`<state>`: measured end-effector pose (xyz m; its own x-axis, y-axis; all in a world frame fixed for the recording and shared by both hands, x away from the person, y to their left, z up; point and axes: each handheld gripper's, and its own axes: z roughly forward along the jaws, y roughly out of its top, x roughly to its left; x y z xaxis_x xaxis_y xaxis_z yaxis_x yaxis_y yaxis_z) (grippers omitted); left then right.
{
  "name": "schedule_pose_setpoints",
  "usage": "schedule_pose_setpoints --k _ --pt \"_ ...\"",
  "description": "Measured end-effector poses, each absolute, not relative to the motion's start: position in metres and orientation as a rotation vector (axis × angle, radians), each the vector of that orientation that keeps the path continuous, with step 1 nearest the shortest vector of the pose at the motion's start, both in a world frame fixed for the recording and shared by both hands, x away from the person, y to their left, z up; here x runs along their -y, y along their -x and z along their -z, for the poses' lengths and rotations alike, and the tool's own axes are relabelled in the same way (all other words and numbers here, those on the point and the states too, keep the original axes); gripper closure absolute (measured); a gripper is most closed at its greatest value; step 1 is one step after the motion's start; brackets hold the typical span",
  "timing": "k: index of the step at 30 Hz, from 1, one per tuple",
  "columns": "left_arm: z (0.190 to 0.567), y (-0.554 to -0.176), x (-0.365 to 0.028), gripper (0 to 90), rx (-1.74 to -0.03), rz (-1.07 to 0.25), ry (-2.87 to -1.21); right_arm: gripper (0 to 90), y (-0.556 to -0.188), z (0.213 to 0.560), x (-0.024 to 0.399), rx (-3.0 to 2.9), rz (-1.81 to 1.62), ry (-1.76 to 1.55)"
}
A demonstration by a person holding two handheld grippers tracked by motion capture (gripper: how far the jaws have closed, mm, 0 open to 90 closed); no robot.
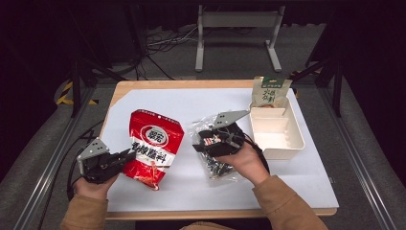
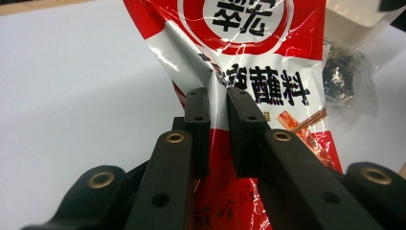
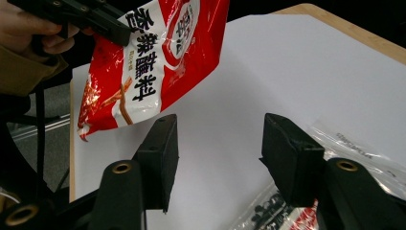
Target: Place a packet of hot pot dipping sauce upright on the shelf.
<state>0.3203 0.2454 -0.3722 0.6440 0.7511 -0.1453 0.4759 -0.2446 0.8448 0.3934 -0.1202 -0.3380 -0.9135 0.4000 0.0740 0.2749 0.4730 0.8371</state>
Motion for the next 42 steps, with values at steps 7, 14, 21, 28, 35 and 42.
schedule_pose_setpoints --k 7,14,21,28,35,42 --pt "0.371 -0.317 -0.238 80.0 -0.941 -0.366 -1.907 46.0 -0.397 0.346 0.1 -2.601 -1.486 -0.596" --pt "0.372 -0.315 -0.233 80.0 -0.916 -0.339 -1.925 48.0 -0.398 0.351 0.089 -2.618 -1.511 -0.62" --pt "0.371 -0.314 -0.23 80.0 -0.899 -0.339 -1.924 59.1 -0.399 0.354 0.086 -2.648 -1.543 -0.612" --pt "0.373 -0.314 -0.229 79.9 -0.894 -0.326 -1.921 87.9 -0.398 0.35 0.087 -2.647 -1.596 -0.606" --pt "0.374 -0.316 -0.231 79.6 -0.889 -0.308 -1.908 88.9 -0.391 0.345 0.085 -2.603 -1.598 -0.559" --pt "0.375 -0.315 -0.23 79.5 -0.886 -0.325 -1.91 89.1 -0.385 0.334 0.085 -2.552 -1.625 -0.506"
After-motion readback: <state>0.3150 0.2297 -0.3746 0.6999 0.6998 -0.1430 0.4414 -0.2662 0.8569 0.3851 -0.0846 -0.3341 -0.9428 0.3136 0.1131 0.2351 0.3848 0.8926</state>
